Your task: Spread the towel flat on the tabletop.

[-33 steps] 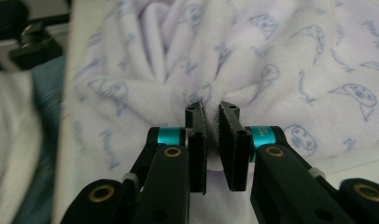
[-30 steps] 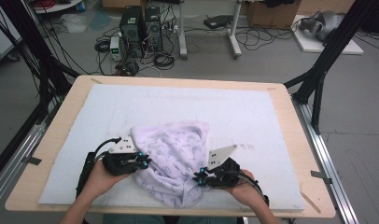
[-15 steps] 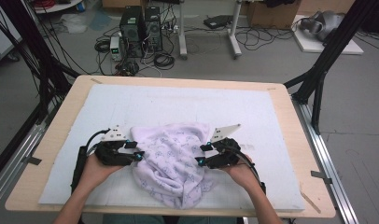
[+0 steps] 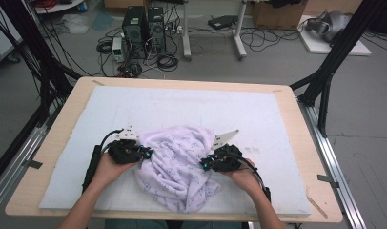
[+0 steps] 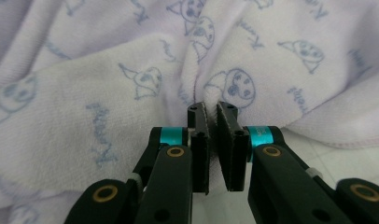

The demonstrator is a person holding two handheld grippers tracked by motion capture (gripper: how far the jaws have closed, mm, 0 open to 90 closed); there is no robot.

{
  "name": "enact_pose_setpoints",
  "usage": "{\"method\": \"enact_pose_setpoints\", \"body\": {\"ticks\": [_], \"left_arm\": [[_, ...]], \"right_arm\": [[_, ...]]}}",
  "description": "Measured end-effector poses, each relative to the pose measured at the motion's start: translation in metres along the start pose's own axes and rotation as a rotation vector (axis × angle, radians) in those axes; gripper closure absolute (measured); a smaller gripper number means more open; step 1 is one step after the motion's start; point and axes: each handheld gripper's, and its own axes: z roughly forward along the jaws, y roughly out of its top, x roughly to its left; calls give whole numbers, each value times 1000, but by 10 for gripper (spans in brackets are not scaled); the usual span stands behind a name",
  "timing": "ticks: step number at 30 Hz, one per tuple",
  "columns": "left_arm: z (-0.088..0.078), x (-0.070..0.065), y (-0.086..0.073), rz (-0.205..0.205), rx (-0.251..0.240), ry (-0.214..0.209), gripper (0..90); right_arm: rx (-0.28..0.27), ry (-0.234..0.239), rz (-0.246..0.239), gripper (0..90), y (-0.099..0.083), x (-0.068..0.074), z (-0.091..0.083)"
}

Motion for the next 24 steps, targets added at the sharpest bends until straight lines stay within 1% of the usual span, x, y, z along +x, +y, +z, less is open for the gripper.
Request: {"method": "enact_pose_setpoints", "body": {"ticks": [1, 2, 3, 5, 6, 7, 8, 9, 10, 11, 12, 13, 15, 16, 17, 18, 19, 20, 22, 23, 24], "left_arm": [[-4, -1, 1, 0, -18, 0, 824], [-7, -1, 4, 3, -25, 0, 824], [-11, -2, 7, 9, -43, 2, 824], [-15, -3, 13, 17, -74, -18, 823], [-15, -3, 15, 25, -76, -26, 818], [-13, -3, 17, 19, -78, -27, 803], [-13, -2, 17, 15, -77, -30, 767], [-13, 1, 17, 10, -73, -32, 722], [-13, 2, 16, -3, -72, -29, 679], [-15, 5, 15, -10, -73, -24, 640], [-18, 7, 15, -18, -81, -22, 621], [-22, 10, 14, -31, -99, -20, 617], [-30, 17, 13, -65, -140, -17, 613], [-33, 21, 12, -82, -153, -9, 612], [-33, 21, 12, -82, -153, -9, 613], [-35, 29, 12, -99, -153, 19, 614], [-34, 31, 11, -112, -147, 29, 615], [-32, 33, 10, -115, -133, 38, 615], [-23, 33, 8, -119, -96, 63, 603], [-18, 32, 7, -115, -77, 87, 560], [-12, 32, 6, -102, -48, 101, 532]], "right_arm": [[-1, 3, -7, 843, 1, 3, -5], [-7, 0, -20, 843, 1, 6, -10], [-5, -10, -26, 843, 1, 10, -15], [-24, 16, -31, 843, -1, 19, -24], [-20, 25, -34, 842, -2, 24, -25], [-11, 34, -36, 836, -4, 28, -25], [-7, 42, -34, 819, -5, 30, -25], [-14, 39, -31, 782, -6, 30, -26], [-31, 42, -13, 731, -7, 29, -28], [-52, 40, 2, 668, -7, 26, -31], [-76, 41, 25, 622, -7, 22, -34], [-103, 37, 49, 591, -7, 18, -37], [-119, 16, 80, 564, -5, 9, -42], [-121, -7, 79, 553, -4, 4, -44], [-121, -7, 79, 553, -4, 4, -44], [-127, -36, 90, 536, -2, -5, -45], [-131, -54, 94, 519, -2, -11, -44], [-126, -76, 104, 506, -2, -15, -42], [-109, -101, 136, 489, -4, -25, -36], [-96, -116, 153, 489, -6, -29, -32], [-80, -128, 164, 489, -7, -33, -28]]}}
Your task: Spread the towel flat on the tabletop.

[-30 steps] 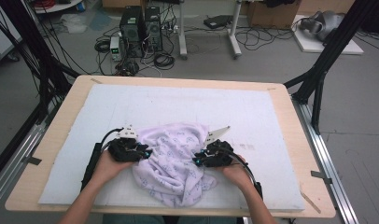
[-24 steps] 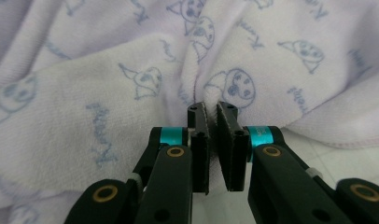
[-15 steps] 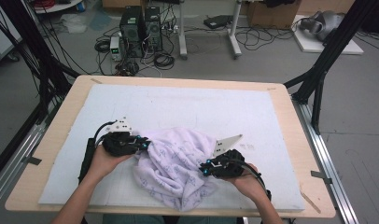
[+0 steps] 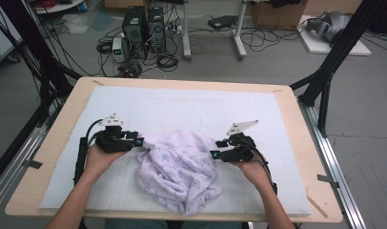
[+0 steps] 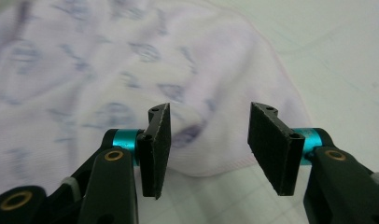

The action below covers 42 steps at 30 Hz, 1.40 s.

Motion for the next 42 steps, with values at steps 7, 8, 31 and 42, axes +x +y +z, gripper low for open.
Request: {"method": "enact_pose_setpoints", "body": {"ticks": [7, 8, 31, 42], "left_arm": [[36, 3, -6, -44, 73, 17, 574], [37, 5, -6, -61, 64, 20, 607], [19, 14, 61, -7, -97, 86, 669], [57, 18, 24, 17, 134, 96, 535]], "right_arm": [[64, -100, -2, 489, -5, -17, 27], [62, -103, -1, 528, -6, -19, 30], [-3, -262, -32, 864, 33, -51, -19], [94, -164, 12, 488, 6, -47, 20]]}}
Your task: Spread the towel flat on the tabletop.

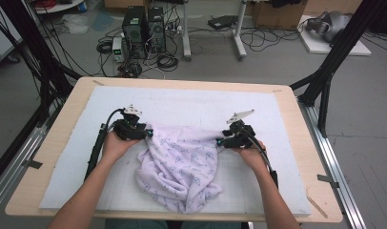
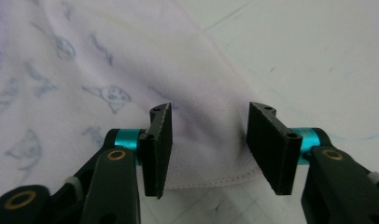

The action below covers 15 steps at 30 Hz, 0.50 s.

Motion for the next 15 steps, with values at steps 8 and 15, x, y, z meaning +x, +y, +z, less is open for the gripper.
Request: {"method": "enact_pose_setpoints", "body": {"ticks": [8, 15], "left_arm": [[6, -6, -2, -1, -13, 29, 842], [-8, 3, 0, -30, -54, 26, 857]], "right_arm": [[-27, 4, -10, 846, -8, 7, 8], [-24, 4, -47, 868, -5, 5, 5]]}}
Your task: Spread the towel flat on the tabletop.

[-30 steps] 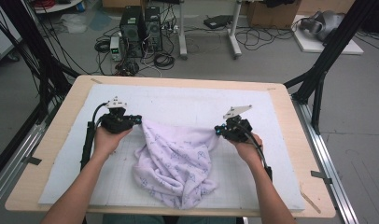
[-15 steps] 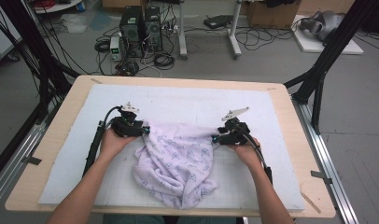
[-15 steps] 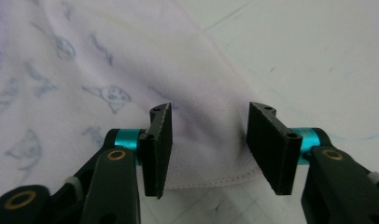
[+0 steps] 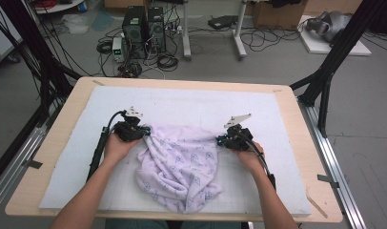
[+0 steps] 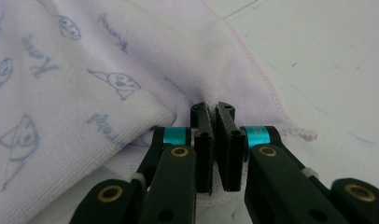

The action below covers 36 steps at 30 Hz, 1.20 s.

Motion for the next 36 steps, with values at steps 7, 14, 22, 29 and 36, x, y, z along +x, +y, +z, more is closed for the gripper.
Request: {"method": "enact_pose_setpoints", "body": {"ticks": [7, 14, 22, 29, 36], "left_arm": [[-26, 15, 37, -29, -92, 46, 859], [-34, 31, 113, -7, -223, 198, 650], [-17, 31, 69, -30, -140, 83, 468], [-23, 11, 28, 16, -134, 6, 480], [-38, -16, 9, 78, -145, -57, 479]], "right_arm": [[-34, -68, -27, 872, 36, -15, -22], [-97, -269, -13, 784, 109, -58, -52], [-82, -149, 17, 604, 96, -45, -25], [-94, -37, -3, 542, 69, -11, -29], [-116, 19, -11, 513, 37, 17, -37]]}}
